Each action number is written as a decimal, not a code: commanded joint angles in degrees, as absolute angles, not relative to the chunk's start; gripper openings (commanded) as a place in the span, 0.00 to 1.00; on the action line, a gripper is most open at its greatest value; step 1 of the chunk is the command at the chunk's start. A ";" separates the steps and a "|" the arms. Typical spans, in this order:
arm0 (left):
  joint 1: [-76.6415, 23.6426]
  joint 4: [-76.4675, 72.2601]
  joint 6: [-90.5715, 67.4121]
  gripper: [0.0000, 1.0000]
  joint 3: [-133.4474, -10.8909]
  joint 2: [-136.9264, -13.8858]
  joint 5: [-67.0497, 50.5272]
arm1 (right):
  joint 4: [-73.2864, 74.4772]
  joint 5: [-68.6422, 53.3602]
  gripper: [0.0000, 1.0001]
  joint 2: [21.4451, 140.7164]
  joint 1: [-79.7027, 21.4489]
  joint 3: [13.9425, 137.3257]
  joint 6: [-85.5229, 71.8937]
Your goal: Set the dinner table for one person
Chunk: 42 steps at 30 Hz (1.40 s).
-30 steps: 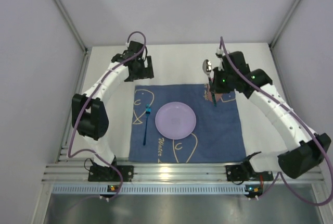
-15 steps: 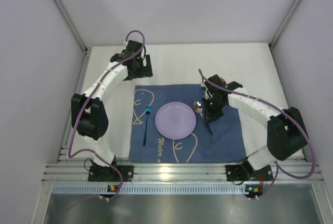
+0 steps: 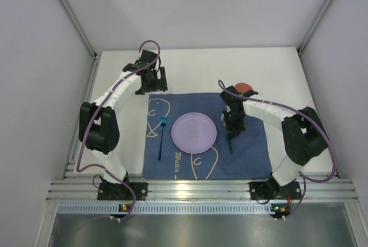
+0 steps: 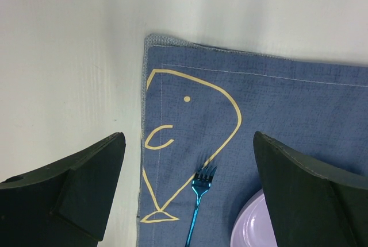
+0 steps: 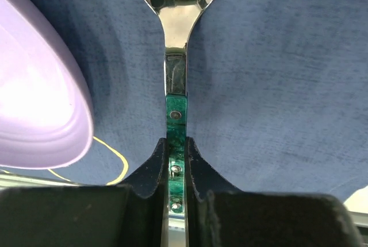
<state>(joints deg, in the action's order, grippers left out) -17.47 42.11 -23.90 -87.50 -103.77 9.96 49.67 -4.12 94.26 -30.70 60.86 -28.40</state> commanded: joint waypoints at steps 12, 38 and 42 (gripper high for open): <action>-17.23 38.85 -24.35 0.97 -88.77 -104.68 8.26 | 53.52 -4.57 0.36 98.97 -38.23 68.37 -29.71; -14.86 22.51 -18.11 0.99 -74.01 -86.58 19.68 | 18.63 13.87 1.00 64.47 -42.89 74.93 -14.94; -9.16 21.89 -19.51 0.98 -67.71 -84.56 18.82 | -7.77 15.21 1.00 53.46 -42.80 48.47 -14.85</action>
<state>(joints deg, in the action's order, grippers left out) -13.32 26.59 -19.68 -72.73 -85.78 16.49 15.53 12.03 55.59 -42.59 61.76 -16.56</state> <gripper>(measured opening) 0.985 0.995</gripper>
